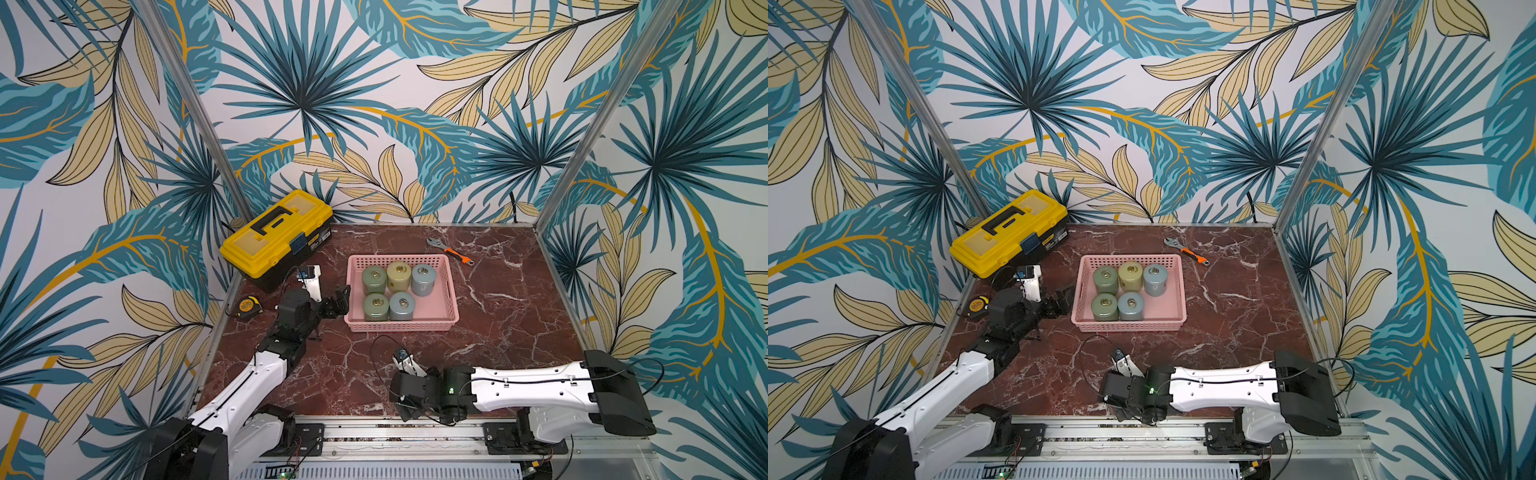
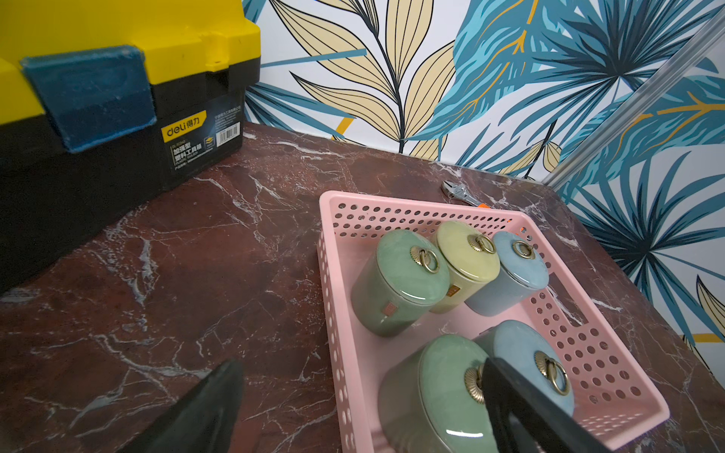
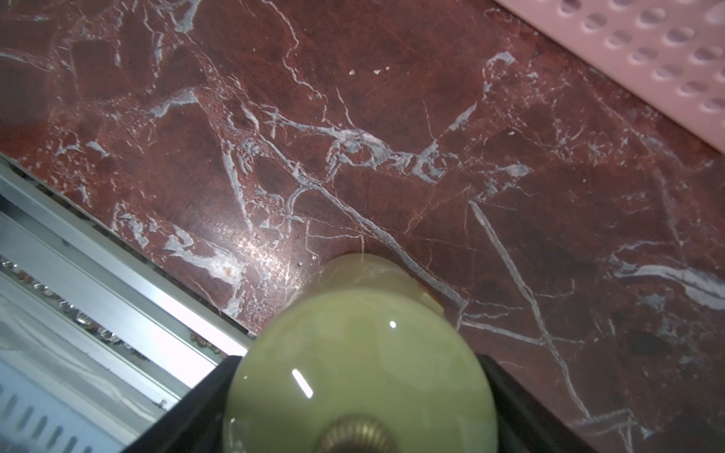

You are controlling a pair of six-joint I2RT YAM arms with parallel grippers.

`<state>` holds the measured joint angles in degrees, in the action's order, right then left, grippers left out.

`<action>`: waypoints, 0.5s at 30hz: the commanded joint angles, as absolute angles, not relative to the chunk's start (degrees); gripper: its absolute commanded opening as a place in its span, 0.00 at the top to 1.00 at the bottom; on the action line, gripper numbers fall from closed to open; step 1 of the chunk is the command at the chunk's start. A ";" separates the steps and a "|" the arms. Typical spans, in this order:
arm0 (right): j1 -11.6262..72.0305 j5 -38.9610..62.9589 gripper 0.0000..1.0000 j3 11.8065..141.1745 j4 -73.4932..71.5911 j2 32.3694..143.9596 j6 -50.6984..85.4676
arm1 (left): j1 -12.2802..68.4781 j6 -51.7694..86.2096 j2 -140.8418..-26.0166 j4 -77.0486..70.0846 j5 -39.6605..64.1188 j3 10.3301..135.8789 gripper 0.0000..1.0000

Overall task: Take the tea canister out of the basket
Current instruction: Place the tea canister at the center of the board.

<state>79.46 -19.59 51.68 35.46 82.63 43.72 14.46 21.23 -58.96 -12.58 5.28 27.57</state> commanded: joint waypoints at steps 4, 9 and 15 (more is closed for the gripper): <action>79.73 -21.66 0.01 51.76 35.68 82.80 44.74 | 14.33 20.61 -58.17 -12.65 4.95 26.36 0.00; 79.74 -23.12 0.01 53.55 37.62 81.30 43.92 | 14.33 20.49 -58.03 -12.66 5.01 26.37 0.00; 78.68 -25.80 0.01 56.12 39.14 77.69 40.15 | 14.38 19.26 -56.89 -11.72 5.24 26.81 0.00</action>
